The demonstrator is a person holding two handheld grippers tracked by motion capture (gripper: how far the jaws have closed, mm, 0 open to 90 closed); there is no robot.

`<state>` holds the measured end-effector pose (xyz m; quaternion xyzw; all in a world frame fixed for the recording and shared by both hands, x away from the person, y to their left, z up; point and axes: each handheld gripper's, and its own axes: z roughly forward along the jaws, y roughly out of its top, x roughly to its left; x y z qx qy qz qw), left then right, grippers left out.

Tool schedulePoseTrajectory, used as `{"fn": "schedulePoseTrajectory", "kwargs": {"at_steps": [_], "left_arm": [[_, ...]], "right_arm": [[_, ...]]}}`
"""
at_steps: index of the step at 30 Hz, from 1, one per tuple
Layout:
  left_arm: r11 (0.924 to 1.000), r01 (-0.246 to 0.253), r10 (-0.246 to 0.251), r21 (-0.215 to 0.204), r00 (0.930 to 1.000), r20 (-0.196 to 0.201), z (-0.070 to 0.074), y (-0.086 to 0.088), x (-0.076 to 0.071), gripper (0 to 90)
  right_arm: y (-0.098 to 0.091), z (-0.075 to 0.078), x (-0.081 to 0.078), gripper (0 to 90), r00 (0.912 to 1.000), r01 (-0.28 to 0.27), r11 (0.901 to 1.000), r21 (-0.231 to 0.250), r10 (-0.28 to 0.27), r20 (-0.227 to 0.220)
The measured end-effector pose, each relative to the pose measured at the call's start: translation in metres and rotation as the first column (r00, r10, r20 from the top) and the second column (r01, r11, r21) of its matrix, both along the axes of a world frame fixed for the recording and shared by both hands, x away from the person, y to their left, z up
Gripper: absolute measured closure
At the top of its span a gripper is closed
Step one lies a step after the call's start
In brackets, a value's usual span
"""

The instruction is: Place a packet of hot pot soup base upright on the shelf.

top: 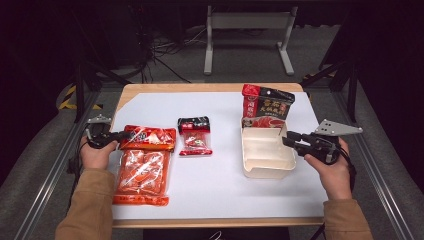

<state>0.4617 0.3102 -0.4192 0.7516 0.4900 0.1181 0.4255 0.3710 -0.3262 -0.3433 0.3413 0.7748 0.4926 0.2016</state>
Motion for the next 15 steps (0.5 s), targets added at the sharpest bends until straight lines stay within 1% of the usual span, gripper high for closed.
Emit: {"fn": "schedulePoseTrajectory", "kwargs": {"at_steps": [1, 2, 4, 5, 6, 7, 9, 10, 11, 14, 15], "left_arm": [[1.0000, 0.000, 0.000, 0.000, 1.0000, 0.000, 0.000, 0.000, 0.000, 90.0], [0.9997, -0.002, 0.002, -0.026, 0.9999, 0.010, 0.007, 0.001, -0.003, 90.0], [0.9986, -0.007, 0.008, -0.053, 0.9998, 0.020, 0.015, 0.001, -0.006, 90.0], [0.9986, -0.007, 0.008, -0.053, 0.9998, 0.020, 0.015, 0.001, -0.006, 90.0], [0.9982, -0.016, 0.018, -0.057, 0.9994, 0.031, 0.023, -0.001, -0.010, 90.0], [0.9982, -0.016, 0.018, -0.057, 0.9994, 0.031, 0.023, -0.001, -0.010, 90.0], [0.9979, -0.016, 0.019, -0.063, 0.9988, 0.046, 0.030, -0.001, -0.013, 90.0], [0.9961, -0.014, 0.019, -0.087, 0.9985, 0.052, 0.033, -0.001, -0.016, 90.0], [0.9953, -0.010, 0.016, -0.097, 0.9980, 0.061, 0.037, -0.001, -0.018, 90.0], [0.9955, 0.010, -0.003, -0.095, 0.9968, 0.080, 0.047, 0.000, -0.023, 90.0], [0.9955, 0.010, -0.003, -0.095, 0.9968, 0.080, 0.047, 0.000, -0.023, 90.0]], "right_arm": [[0.000, 0.000, 0.000, 67.1, 1.0000, 0.000, 1.0000, 0.000, 0.000, 0.000], [0.000, 0.001, 0.000, 66.2, 1.0000, 0.003, 1.0000, -0.002, -0.003, -0.005], [0.001, 0.001, -0.001, 65.0, 0.9999, 0.006, 1.0000, 0.006, -0.006, -0.012], [0.001, 0.002, -0.001, 64.7, 0.9999, 0.008, 0.9999, 0.006, -0.008, -0.013], [0.001, 0.002, -0.001, 64.5, 0.9998, 0.009, 0.9999, 0.009, -0.009, -0.015], [0.001, 0.002, -0.001, 64.5, 0.9998, 0.009, 0.9999, 0.009, -0.009, -0.015], [0.001, 0.002, -0.002, 64.1, 0.9998, 0.009, 0.9999, 0.012, -0.009, -0.018], [0.001, 0.003, -0.002, 64.1, 0.9998, 0.009, 0.9999, 0.013, -0.008, -0.018], [0.001, 0.003, -0.003, 64.1, 0.9998, 0.009, 0.9998, 0.015, -0.009, -0.020], [0.001, 0.004, -0.003, 64.1, 0.9999, 0.007, 0.9998, 0.016, -0.007, -0.015], [0.001, 0.004, -0.003, 64.1, 0.9999, 0.007, 0.9998, 0.016, -0.007, -0.015]]}}
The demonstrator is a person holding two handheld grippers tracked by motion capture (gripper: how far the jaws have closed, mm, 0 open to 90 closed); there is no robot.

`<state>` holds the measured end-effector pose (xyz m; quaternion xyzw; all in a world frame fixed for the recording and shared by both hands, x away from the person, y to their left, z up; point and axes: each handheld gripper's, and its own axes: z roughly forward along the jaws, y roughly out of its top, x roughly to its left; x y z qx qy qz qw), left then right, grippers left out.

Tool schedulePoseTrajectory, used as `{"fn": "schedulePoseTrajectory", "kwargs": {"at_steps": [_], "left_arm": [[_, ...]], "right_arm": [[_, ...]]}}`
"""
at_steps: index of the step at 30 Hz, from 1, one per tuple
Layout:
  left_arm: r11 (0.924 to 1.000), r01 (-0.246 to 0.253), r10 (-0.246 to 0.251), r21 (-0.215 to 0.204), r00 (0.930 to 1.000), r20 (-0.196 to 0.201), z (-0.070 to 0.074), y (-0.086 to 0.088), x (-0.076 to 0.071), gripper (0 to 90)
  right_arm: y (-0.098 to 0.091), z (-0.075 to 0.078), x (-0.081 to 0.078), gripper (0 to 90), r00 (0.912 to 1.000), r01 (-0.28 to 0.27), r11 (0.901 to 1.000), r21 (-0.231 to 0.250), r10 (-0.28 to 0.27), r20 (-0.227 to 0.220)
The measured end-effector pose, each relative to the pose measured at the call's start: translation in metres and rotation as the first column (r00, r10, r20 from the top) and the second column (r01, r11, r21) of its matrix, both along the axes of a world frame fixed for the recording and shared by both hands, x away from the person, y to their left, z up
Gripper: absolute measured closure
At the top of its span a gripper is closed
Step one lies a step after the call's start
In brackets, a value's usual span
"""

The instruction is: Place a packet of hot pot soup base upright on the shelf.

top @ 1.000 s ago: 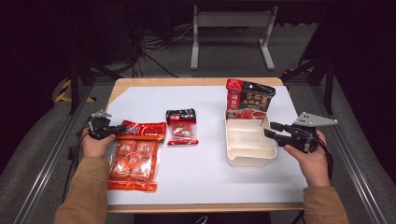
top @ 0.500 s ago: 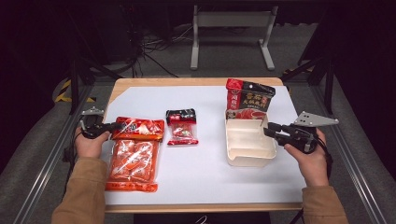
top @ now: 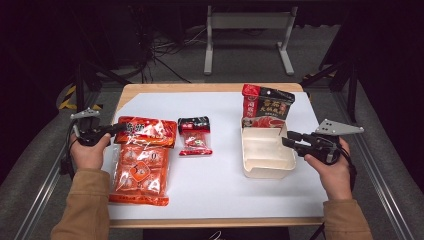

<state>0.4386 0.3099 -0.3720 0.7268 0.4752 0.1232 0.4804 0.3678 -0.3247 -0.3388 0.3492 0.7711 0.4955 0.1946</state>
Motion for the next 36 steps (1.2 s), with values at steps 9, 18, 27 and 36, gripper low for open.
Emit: {"fn": "schedulePoseTrajectory", "kwargs": {"at_steps": [9, 18, 27, 36], "left_arm": [[0.9982, 0.059, -0.060, 0.013, 0.9923, 0.109, 0.034, -0.013, -0.020, 90.0], [0.9895, 0.143, -0.136, -0.023, 0.9700, 0.202, 0.064, -0.026, -0.042, 90.0], [0.9798, 0.199, -0.184, -0.024, 0.9405, 0.286, 0.087, -0.038, -0.064, 90.0], [0.9580, 0.285, -0.258, -0.032, 0.9049, 0.338, 0.101, -0.046, -0.079, 90.0]], "right_arm": [[0.004, 0.002, -0.001, 64.1, 0.9999, -0.011, 0.9999, -0.006, 0.011, -0.008], [0.011, 0.004, -0.003, 63.0, 0.9997, -0.024, 0.9997, -0.008, 0.024, 0.001], [0.017, 0.009, -0.006, 62.0, 0.9988, -0.042, 0.9991, -0.007, 0.042, 0.025], [0.022, 0.013, -0.009, 61.6, 0.9969, -0.068, 0.9975, 0.020, 0.067, 0.041]]}}
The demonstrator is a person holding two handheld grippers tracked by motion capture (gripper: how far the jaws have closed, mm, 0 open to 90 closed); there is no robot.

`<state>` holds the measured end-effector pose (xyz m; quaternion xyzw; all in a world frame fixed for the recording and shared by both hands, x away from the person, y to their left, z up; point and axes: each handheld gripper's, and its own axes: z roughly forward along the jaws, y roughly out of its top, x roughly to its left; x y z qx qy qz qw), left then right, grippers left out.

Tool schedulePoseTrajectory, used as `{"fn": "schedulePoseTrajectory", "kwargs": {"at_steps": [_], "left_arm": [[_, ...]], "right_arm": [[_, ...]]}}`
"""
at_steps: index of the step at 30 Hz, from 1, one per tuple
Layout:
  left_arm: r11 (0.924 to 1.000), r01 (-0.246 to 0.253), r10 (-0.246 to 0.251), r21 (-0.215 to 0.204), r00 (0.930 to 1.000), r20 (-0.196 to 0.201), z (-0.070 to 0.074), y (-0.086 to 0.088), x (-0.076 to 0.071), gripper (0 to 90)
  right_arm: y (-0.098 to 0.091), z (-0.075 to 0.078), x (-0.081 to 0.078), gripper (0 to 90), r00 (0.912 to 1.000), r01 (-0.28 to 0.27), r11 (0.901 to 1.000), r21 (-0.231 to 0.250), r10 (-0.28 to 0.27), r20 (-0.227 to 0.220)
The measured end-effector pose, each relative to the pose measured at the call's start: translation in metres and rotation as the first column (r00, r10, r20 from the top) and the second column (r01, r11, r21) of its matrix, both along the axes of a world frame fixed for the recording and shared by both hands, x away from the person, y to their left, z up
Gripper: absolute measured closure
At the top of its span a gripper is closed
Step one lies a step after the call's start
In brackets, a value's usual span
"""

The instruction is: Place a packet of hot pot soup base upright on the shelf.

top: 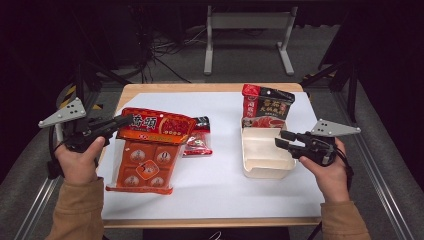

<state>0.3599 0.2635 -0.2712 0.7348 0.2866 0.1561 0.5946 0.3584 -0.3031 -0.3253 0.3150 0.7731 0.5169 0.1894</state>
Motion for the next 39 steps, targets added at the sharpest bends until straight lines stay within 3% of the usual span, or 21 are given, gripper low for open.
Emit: {"fn": "schedulePoseTrajectory", "kwargs": {"at_steps": [8, 12, 18, 19, 23, 31, 32, 39], "left_arm": [[0.9972, 0.074, -0.073, -0.007, 0.9959, 0.054, 0.009, -0.008, -0.012, 90.0], [0.9938, 0.111, -0.110, -0.005, 0.9902, 0.085, 0.013, -0.015, -0.018, 90.0], [0.9931, 0.117, -0.117, 0.013, 0.9868, 0.112, 0.016, -0.022, -0.023, 90.0], [0.9930, 0.117, -0.118, 0.013, 0.9863, 0.116, 0.016, -0.023, -0.023, 90.0], [0.9921, 0.125, -0.125, 0.000, 0.9845, 0.124, 0.015, -0.027, -0.024, 90.0], [0.9858, 0.168, -0.166, 0.000, 0.9760, 0.140, 0.019, -0.040, -0.029, 90.0], [0.9836, 0.180, -0.178, 0.000, 0.9737, 0.142, 0.019, -0.043, -0.030, 90.0], [0.9765, 0.216, -0.213, -0.003, 0.9657, 0.149, 0.018, -0.060, -0.031, 90.0]], "right_arm": [[0.015, 0.005, 0.000, 58.0, 0.9987, -0.044, 0.9990, -0.006, 0.044, 0.027], [0.028, 0.010, 0.003, 56.8, 0.9958, -0.079, 0.9969, -0.008, 0.079, 0.047], [0.050, 0.023, 0.008, 53.4, 0.9840, -0.166, 0.9850, 0.047, 0.163, 0.072], [0.060, 0.031, 0.010, 51.7, 0.9764, -0.204, 0.9760, 0.076, 0.197, 0.088], [0.077, 0.041, 0.013, 46.9, 0.9668, -0.238, 0.9690, 0.066, 0.230, 0.111], [0.106, 0.043, 0.019, 40.4, 0.9504, -0.294, 0.9516, 0.090, 0.281, 0.133], [0.114, 0.042, 0.020, 39.0, 0.9436, -0.317, 0.9423, 0.108, 0.302, 0.136], [0.135, 0.035, 0.023, 37.6, 0.9310, -0.354, 0.9295, 0.102, 0.341, 0.132]]}}
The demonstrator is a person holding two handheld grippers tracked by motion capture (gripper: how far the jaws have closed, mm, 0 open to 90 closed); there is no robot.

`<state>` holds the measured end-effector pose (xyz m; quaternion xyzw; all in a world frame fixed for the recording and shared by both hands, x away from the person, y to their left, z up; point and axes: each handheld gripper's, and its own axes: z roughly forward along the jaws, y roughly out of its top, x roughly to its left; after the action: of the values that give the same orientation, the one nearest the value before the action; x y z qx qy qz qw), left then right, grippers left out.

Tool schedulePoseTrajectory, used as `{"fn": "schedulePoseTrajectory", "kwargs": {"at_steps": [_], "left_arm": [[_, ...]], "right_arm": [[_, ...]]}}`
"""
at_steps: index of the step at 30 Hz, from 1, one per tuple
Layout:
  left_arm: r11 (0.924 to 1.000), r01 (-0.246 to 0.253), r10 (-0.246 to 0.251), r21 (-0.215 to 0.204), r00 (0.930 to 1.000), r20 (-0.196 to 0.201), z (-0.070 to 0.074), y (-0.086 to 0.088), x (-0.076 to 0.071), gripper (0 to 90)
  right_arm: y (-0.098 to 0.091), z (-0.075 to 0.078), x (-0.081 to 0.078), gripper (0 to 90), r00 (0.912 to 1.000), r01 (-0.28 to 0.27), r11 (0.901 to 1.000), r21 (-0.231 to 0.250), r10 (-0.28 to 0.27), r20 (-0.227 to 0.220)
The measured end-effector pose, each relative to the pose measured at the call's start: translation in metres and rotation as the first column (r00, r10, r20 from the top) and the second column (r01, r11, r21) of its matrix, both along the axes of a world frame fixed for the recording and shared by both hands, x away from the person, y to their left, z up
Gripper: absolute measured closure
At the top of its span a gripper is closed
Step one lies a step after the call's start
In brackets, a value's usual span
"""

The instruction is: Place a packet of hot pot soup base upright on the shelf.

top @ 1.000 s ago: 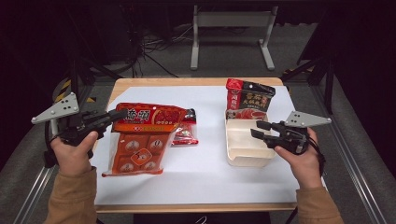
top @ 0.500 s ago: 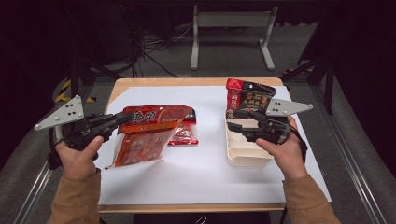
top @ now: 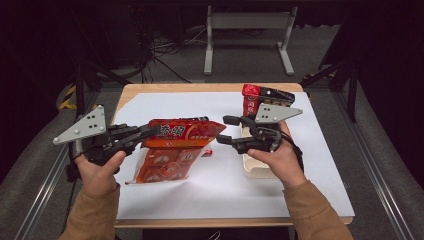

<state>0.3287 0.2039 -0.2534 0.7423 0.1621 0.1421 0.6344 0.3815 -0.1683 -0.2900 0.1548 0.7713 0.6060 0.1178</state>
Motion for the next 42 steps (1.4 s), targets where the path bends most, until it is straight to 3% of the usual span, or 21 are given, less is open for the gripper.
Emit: {"fn": "schedulePoseTrajectory", "kwargs": {"at_steps": [9, 15, 19, 24, 28, 38, 42], "left_arm": [[0.9992, 0.037, -0.037, -0.012, 0.9993, 0.000, -0.002, -0.015, 0.000, 90.0], [0.9976, 0.057, -0.057, -0.039, 0.9984, 0.002, -0.004, -0.019, 0.001, 90.0], [0.9980, 0.053, -0.053, -0.036, 0.9986, 0.008, -0.005, -0.019, 0.002, 90.0], [0.9982, 0.044, -0.044, -0.039, 0.9990, 0.003, -0.006, -0.017, 0.003, 90.0], [0.9970, 0.051, -0.052, -0.057, 0.9987, -0.003, -0.007, -0.016, 0.004, 90.0], [0.9962, 0.050, -0.051, -0.071, 0.9986, -0.011, -0.009, -0.013, 0.008, 89.8], [0.9937, 0.057, -0.061, -0.097, 0.9974, -0.038, -0.012, -0.011, 0.012, 86.3]], "right_arm": [[0.014, -0.009, 0.006, 40.6, 0.9978, -0.058, 0.9971, 0.048, 0.060, -0.030], [0.022, -0.014, 0.007, 49.0, 0.9916, -0.115, 0.9895, 0.088, 0.120, -0.048], [0.026, -0.015, 0.006, 59.8, 0.9846, -0.158, 0.9826, 0.096, 0.164, -0.058], [0.024, -0.012, 0.002, 83.9, 0.9740, -0.219, 0.9706, 0.099, 0.224, -0.036], [0.022, -0.007, -0.001, 89.7, 0.9742, -0.222, 0.9682, 0.116, 0.225, -0.018], [0.020, 0.010, -0.012, 90.0, 0.9814, -0.191, 0.9793, 0.066, 0.192, -0.005], [0.019, 0.017, -0.015, 90.0, 0.9833, -0.182, 0.9824, 0.044, 0.182, 0.003]]}}
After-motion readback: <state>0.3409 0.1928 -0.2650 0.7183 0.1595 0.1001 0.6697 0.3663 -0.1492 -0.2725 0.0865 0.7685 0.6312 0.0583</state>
